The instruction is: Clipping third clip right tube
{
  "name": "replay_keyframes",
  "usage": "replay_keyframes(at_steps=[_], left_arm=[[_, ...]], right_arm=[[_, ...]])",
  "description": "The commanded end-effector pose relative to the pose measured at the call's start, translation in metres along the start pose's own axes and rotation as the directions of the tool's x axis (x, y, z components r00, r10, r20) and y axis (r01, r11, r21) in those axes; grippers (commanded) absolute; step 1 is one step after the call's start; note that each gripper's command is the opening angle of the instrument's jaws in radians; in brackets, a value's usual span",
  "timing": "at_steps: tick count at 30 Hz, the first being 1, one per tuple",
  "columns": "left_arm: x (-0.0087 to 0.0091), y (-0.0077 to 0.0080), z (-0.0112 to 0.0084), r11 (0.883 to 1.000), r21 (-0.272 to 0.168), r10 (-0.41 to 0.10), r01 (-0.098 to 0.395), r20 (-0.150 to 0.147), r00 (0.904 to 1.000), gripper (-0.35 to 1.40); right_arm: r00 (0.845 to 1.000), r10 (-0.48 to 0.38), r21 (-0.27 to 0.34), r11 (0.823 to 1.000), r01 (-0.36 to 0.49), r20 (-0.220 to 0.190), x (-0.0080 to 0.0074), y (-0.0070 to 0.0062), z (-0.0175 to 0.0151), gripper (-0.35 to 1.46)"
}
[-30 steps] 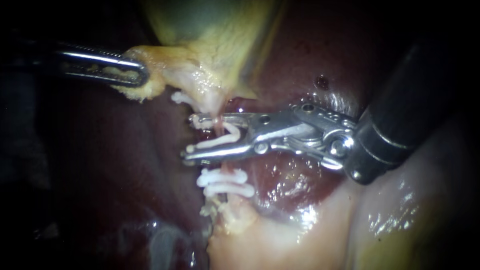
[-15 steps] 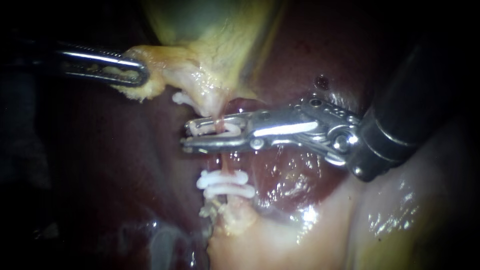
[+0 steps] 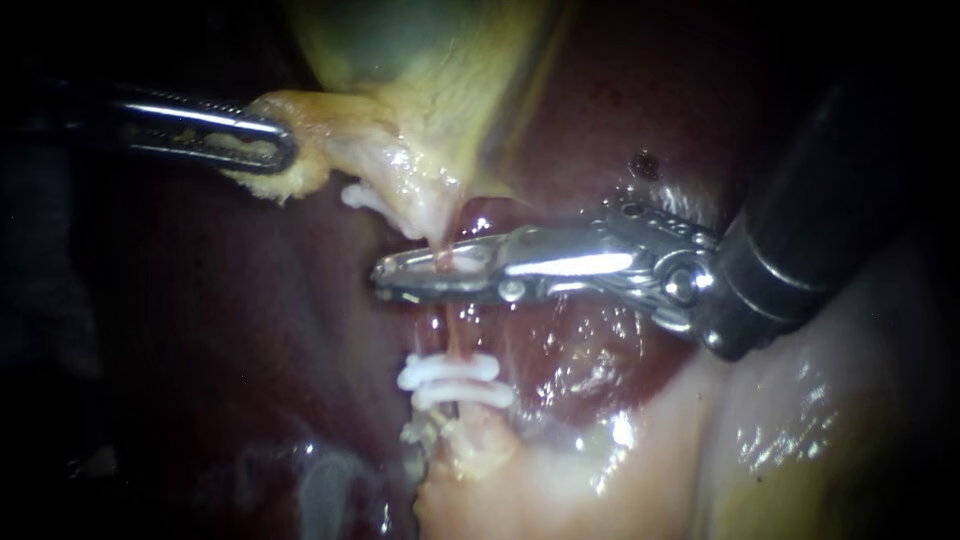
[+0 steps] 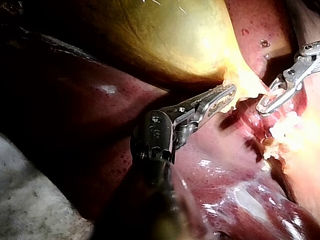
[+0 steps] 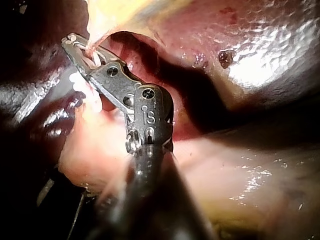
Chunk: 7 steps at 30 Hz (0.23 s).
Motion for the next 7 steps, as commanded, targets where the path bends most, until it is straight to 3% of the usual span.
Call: replay_keyframes(at_steps=[1,7], left_arm=[[0.0,0.0,0.0,1.0,0.0,0.0,0.0,0.0,1.0,-0.35],[0.0,-0.0001,0.0,1.0,0.0,0.0,0.0,0.0,1.0,-0.35]], right_arm=[[1.0,-0.001,0.0,1.0,0.001,0.0,0.0,0.0,0.0,-0.35],[1.0,-0.001,0.0,1.0,0.001,0.0,0.0,0.0002,0.0,-0.35]])
